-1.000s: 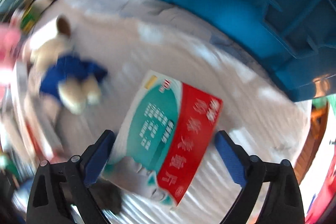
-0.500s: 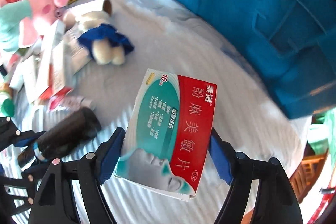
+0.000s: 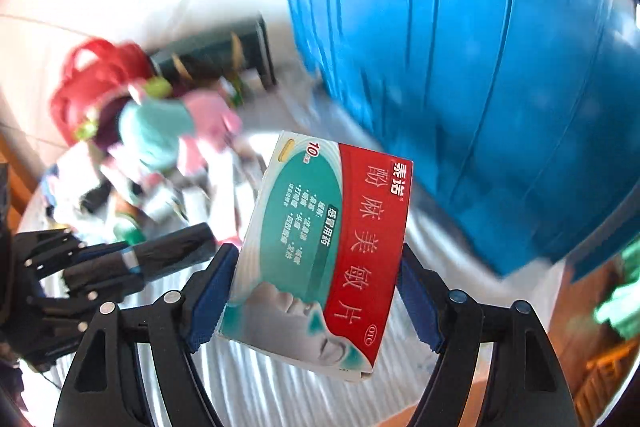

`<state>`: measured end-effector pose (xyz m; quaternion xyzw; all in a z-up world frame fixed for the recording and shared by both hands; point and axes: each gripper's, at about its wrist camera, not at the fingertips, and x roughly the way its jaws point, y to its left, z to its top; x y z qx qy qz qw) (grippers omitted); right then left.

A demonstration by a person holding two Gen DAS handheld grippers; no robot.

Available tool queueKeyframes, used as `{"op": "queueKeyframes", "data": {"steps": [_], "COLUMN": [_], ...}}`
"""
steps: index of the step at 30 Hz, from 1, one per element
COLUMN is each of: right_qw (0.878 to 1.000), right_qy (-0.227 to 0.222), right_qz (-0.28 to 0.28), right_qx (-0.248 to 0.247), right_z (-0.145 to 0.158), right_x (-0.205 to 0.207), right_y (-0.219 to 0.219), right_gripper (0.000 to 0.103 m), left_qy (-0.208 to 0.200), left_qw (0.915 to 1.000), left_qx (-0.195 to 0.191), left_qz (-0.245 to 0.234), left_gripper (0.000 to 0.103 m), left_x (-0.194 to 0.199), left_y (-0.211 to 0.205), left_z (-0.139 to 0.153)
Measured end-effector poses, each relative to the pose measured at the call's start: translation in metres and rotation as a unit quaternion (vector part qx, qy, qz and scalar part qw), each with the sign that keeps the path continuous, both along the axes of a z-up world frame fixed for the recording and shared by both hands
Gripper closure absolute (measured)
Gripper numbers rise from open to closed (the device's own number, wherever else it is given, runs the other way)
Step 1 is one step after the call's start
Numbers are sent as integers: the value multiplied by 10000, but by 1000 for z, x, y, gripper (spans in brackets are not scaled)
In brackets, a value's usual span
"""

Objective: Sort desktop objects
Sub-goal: 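Carry black roll and medicine box over the crate and open both tools, then move both tools back toward the pile on the bed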

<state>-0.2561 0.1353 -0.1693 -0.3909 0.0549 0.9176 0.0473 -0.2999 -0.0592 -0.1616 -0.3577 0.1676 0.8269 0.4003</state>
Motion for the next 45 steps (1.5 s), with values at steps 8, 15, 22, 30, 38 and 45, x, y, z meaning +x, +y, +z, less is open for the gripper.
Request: {"op": "queueKeyframes", "data": {"steps": [8,15,22,30,38,45], "right_qw": [9907,9766,9721,9689,9585,9621], "right_qy": [1319,2113,2238,2238,2669,2604], "right_qz": [223,-123,-587,-1054,-830,-523], "right_qx": [238,382,373,-40,-562,-612], "right_z": [116,190,225,228,227,223], "right_x": [29,44,17,-8,30,36], "right_y": [9,81,179,265,289,266], "right_gripper": [25,25,25,5,0,0], "left_qy": [794,1534,1638,2262,2313,2352], "left_qw": [9939,9766,9720,9648,9556,9550], "left_qx": [765,1448,1622,1254,1497,1173], "left_qz": [-89,-411,-450,475,1046,1374], "left_gripper": [73,73,73,22,10,10], "left_x": [3,-6,-40,-65,-62,-51], "left_y": [42,124,235,322,304,276], "left_z": [90,174,214,248,246,225]}}
